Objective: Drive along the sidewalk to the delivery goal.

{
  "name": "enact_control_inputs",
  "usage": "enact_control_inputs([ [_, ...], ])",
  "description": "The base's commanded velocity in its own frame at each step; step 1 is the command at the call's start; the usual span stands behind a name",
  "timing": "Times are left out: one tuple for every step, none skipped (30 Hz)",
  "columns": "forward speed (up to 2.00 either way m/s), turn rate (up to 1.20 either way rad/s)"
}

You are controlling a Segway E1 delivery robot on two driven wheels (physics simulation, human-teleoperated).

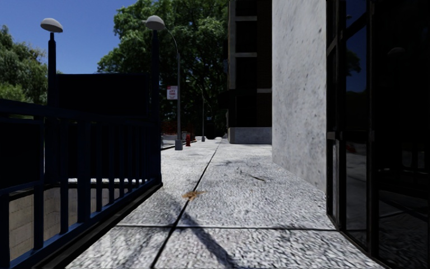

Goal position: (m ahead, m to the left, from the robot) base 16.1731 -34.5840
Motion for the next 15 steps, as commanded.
enact_control_inputs([
  [2.00,-0.31],
  [2.00,-0.31],
  [2.00,-0.31],
  [2.00,-0.31],
  [2.00,-0.31],
  [2.00,-0.31],
  [2.00,-0.31],
  [2.00,-0.31],
  [2.00,-0.31],
  [2.00,-0.31],
  [2.00,-0.30],
  [2.00,-0.06],
  [2.00,0.00],
  [2.00,0.00],
  [2.00,0.00],
])
